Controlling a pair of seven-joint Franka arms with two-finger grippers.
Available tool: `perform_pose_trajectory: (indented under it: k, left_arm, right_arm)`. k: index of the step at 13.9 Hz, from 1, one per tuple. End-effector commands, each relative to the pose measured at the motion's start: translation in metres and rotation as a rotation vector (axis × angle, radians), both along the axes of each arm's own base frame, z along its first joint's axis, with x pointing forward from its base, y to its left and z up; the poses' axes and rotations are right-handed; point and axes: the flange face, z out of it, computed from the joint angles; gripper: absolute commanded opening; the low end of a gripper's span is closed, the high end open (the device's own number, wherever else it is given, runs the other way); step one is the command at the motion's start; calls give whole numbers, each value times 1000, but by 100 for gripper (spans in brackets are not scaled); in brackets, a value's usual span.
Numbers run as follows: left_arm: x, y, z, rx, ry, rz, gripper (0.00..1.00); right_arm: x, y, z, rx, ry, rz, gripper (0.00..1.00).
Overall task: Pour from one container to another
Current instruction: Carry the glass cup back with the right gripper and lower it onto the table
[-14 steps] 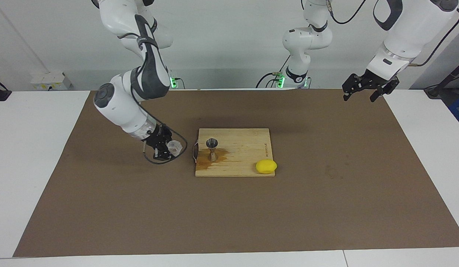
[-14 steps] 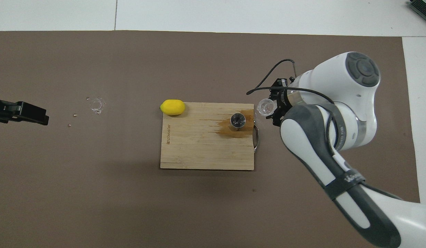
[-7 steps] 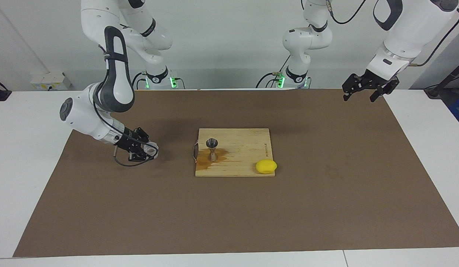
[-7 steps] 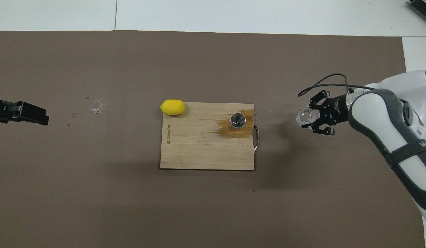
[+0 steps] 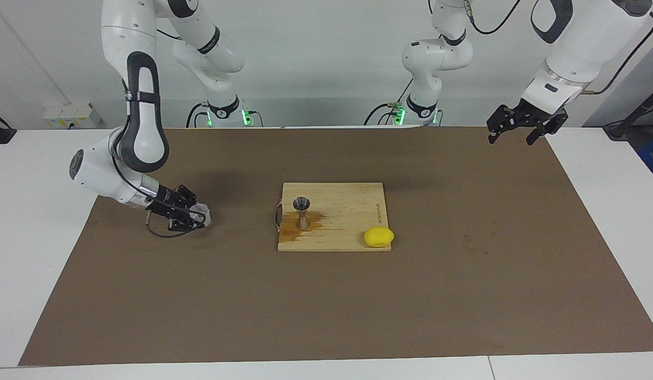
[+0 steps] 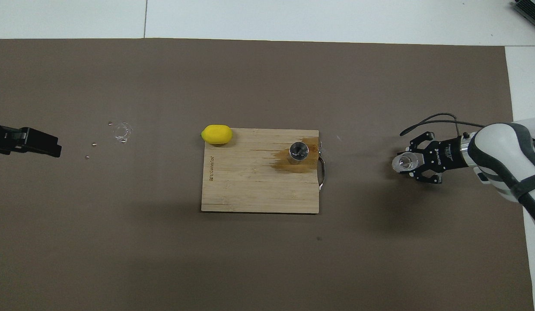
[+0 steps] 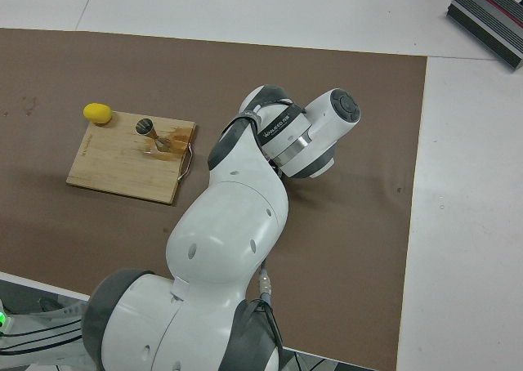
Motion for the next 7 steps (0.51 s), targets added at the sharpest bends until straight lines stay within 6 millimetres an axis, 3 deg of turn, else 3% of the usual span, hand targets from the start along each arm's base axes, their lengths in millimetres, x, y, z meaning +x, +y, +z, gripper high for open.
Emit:
perform_pose_trajectory:
  k: [1,2,3,4,7]
  left_arm:
    - [-7,3,4,6,4,2,100]
    - [-7,3,4,6,4,2,100]
    - [-7,3,4,6,4,2,100]
    - [-7,3,4,6,4,2,100]
    - [-7,3,4,6,4,2,100]
  right_arm:
    - [-4,-4,-5,66,-11,-8,0]
    - [-6,-8,-5,69,-12,-17,0]
    - [-7,-14,-5,70,-13,-26,58]
    - [-7,-15,-4,67,-25,-17,100]
    - [-9,-26,0,65,-27,-39,100]
